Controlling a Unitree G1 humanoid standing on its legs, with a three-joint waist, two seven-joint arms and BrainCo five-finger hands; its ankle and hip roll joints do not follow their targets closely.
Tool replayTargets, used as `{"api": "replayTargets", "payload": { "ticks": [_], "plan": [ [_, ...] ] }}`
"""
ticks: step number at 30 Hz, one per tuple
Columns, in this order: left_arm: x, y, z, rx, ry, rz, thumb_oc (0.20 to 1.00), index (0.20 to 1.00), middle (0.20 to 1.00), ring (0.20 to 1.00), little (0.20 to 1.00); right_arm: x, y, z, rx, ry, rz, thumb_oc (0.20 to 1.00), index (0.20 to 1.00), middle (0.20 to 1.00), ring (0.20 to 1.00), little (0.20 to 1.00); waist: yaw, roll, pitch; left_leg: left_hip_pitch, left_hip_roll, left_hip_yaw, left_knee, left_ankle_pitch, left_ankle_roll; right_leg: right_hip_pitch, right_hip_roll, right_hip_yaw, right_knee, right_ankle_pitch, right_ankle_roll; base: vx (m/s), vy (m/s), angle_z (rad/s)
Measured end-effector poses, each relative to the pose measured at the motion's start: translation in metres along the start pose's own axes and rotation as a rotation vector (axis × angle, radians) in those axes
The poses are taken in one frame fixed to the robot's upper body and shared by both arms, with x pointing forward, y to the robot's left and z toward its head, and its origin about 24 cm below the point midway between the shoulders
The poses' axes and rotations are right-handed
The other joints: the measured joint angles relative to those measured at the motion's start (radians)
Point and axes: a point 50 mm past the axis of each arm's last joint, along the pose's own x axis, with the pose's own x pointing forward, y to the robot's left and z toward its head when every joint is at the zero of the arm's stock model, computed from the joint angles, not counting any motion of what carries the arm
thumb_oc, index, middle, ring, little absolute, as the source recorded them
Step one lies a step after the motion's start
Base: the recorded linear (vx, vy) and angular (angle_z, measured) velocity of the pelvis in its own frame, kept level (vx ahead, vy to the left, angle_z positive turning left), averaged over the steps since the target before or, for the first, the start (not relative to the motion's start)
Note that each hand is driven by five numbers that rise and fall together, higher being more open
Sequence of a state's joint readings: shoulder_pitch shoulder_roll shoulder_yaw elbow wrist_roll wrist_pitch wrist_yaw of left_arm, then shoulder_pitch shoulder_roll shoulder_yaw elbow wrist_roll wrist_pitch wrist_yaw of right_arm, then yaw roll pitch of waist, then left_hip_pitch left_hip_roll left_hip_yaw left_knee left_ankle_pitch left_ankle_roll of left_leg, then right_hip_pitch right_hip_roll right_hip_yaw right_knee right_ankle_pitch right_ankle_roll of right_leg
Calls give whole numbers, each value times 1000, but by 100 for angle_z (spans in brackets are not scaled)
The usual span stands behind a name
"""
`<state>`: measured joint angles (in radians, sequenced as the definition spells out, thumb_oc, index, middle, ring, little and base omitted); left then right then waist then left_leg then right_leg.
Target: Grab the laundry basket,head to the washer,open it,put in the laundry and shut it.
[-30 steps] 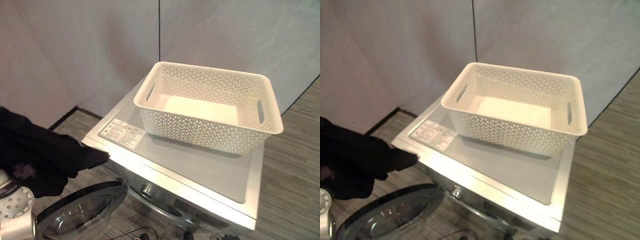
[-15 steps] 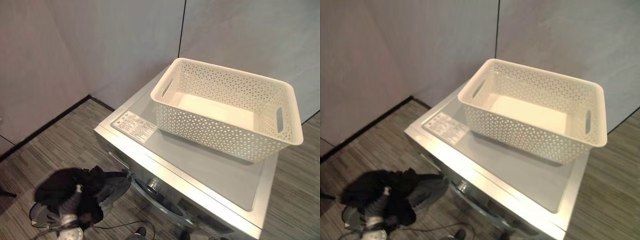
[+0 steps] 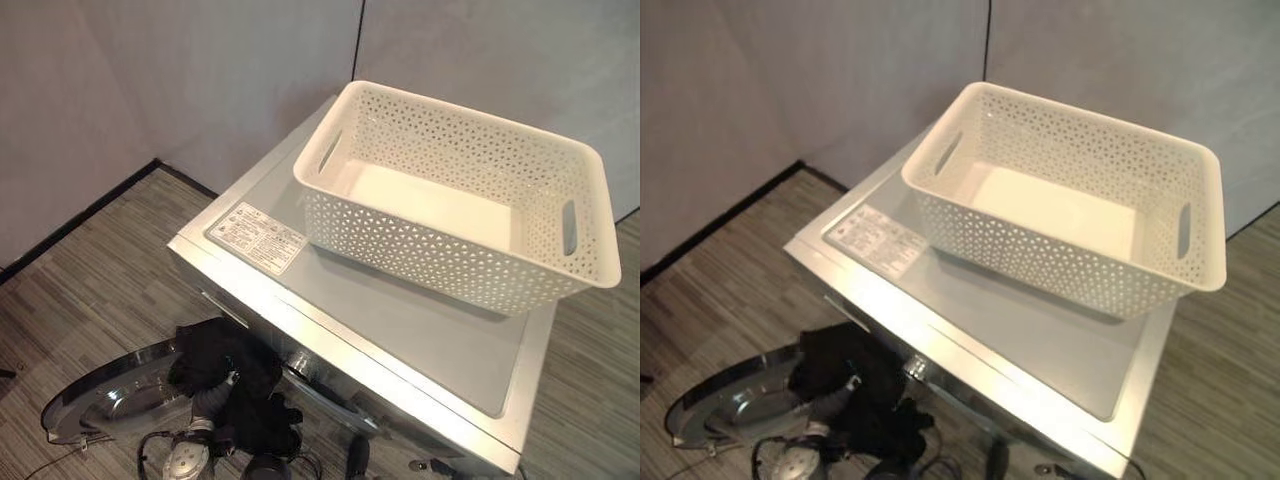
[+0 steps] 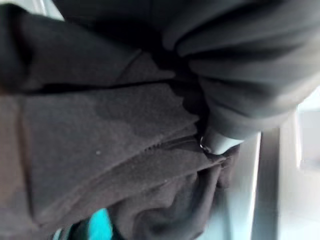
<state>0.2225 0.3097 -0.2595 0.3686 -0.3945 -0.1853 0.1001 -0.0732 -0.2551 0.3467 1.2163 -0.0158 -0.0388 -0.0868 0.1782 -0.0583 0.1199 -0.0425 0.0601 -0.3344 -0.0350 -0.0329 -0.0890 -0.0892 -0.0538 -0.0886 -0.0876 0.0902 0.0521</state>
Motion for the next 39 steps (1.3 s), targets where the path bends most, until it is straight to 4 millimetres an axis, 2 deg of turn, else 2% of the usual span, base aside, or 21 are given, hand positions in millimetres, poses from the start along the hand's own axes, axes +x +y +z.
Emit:
{"api": "replayTargets", "payload": {
  "ticks": [5,7,8,11,13,16,19,21,23,24,25,26,27,28,29,30,31,33,35,37,39],
  "plan": [
    [29,-41,17,-75,-6,-144,200,200,200,200,200,6,1,47,-19,-117,3,1000,1000,1000,1000,1000,-45,-38,51,-96,-45,73,95,-33,21,-91,-22,80,1,53,14,-203,136,-40],
    [31,-46,19,-104,-7,-149,200,200,200,200,200,6,4,54,-1,-134,-6,1000,1000,1000,1000,1000,-67,-42,60,-118,-67,73,123,-40,32,-101,-34,87,1,62,18,-176,234,-21],
    [36,-49,21,-119,-8,-148,200,200,200,200,200,6,-1,68,13,-171,-29,1000,1000,1000,1000,1000,-71,-61,70,-171,-94,113,168,-62,64,-157,-52,139,1,83,32,-120,209,-61],
    [44,-48,20,-128,19,-122,200,200,200,200,200,6,-9,93,12,-245,-54,1000,1000,1000,1000,1000,-103,-81,98,-214,-128,175,199,-68,84,-209,-84,185,1,90,50,-96,190,-55],
    [46,-55,18,-152,37,-125,200,200,200,200,200,5,-4,94,-17,-253,-35,1000,1000,1000,1000,1000,-140,-99,111,-243,-170,211,263,-81,115,-231,-119,191,21,80,56,-135,154,-30],
    [51,-67,27,-152,21,-167,200,200,200,200,200,5,4,94,-24,-243,-15,1000,1000,1000,1000,1000,-135,-70,148,-286,-144,253,320,-93,147,-311,-129,131,194,-12,59,-159,138,-39],
    [54,-65,31,-168,17,-164,200,200,200,200,200,5,7,91,-21,-235,-7,1000,1000,1000,1000,1000,-102,-20,188,-255,-100,279,325,-91,160,-266,-129,-13,476,-168,64,-173,159,-37],
    [55,-57,31,-172,22,-148,200,200,200,200,200,5,6,93,-26,-239,-10,1000,1000,1000,1000,1000,-77,-17,190,-254,-68,314,326,-95,167,-242,-118,-36,671,-244,63,-157,160,-53],
    [54,-49,29,-166,29,-130,200,200,200,200,200,4,6,99,-50,-257,-10,1000,1000,1000,1000,1000,-48,-24,188,-260,-29,362,329,-95,167,-217,-101,-58,799,-253,68,-75,68,-79],
    [53,-46,28,-161,33,-124,200,200,200,200,200,4,8,101,-62,-263,-5,1000,1000,1000,1000,1000,-46,-32,184,-263,-23,377,334,-95,166,-177,-91,-70,745,-175,51,-73,59,-77],
    [52,-44,26,-160,39,-117,200,200,200,200,200,4,8,104,-73,-271,-4,1000,1000,1000,1000,1000,-50,-35,185,-273,-15,384,358,-97,163,-144,-80,-77,668,-173,48,-146,4,-93],
    [52,-40,25,-178,38,-99,200,200,200,200,200,3,12,113,-100,-295,2,1000,1000,1000,1000,1000,-54,-47,173,-388,-35,379,435,-124,193,-136,-69,-83,554,-158,32,-109,-21,-135],
    [51,-45,22,-223,44,-88,200,200,200,200,200,2,14,115,-156,-307,10,1000,1000,1000,1000,1000,-31,-52,159,-394,-15,391,298,-19,190,-152,-70,-96,635,-263,43,-188,-84,-137],
    [53,-38,22,-246,48,-53,200,200,200,200,200,0,30,111,-172,-310,54,1000,1000,1000,1000,1000,-23,-107,131,-405,-27,419,309,-19,196,-134,-118,-119,686,-264,70,-193,-107,-108],
    [55,-38,25,-269,41,-48,200,200,200,200,200,-1,41,110,-166,-314,82,1000,1000,1000,1000,1000,-23,-132,115,-416,-26,429,314,-17,195,-51,-122,-127,581,-182,85,-405,-219,-30],
    [58,-40,30,-275,28,-44,200,200,200,200,200,-2,41,115,-168,-331,80,1000,1000,1000,1000,1000,-33,-133,117,-431,-26,426,330,-16,194,10,-124,-152,508,-201,108,-418,-214,-27],
    [68,-48,50,-289,-27,-49,200,200,200,200,200,-3,38,124,-209,-365,68,1000,1000,1000,1000,1000,-16,-150,114,-471,-19,438,330,7,175,3,-110,-172,430,-231,117,-418,-219,-3],
    [81,-65,85,-311,-124,-85,200,200,200,200,200,-7,39,147,-260,-438,62,1000,1000,1000,1000,1000,-7,-182,134,-537,-15,436,319,58,164,6,-79,-198,269,-302,89,-268,-131,-14],
    [90,-74,114,-353,-205,-88,200,200,200,200,200,-12,47,163,-352,-495,76,1000,1000,1000,1000,1000,-1,-211,150,-619,21,446,377,66,153,-4,-41,-171,157,-335,117,-180,-146,-55],
    [94,-67,123,-372,-231,-37,200,200,200,200,200,-13,55,165,-401,-505,92,1000,1000,1000,1000,1000,-4,-224,168,-633,50,417,347,107,97,-27,-7,-164,146,-336,116,-151,-192,-33],
    [95,-71,122,-369,-221,-33,200,200,200,200,200,-9,61,140,-420,-436,111,1000,1000,1000,1000,1000,-6,-233,171,-634,58,375,296,135,60,-57,16,-171,165,-343,102,-108,-195,20]
  ]
}}
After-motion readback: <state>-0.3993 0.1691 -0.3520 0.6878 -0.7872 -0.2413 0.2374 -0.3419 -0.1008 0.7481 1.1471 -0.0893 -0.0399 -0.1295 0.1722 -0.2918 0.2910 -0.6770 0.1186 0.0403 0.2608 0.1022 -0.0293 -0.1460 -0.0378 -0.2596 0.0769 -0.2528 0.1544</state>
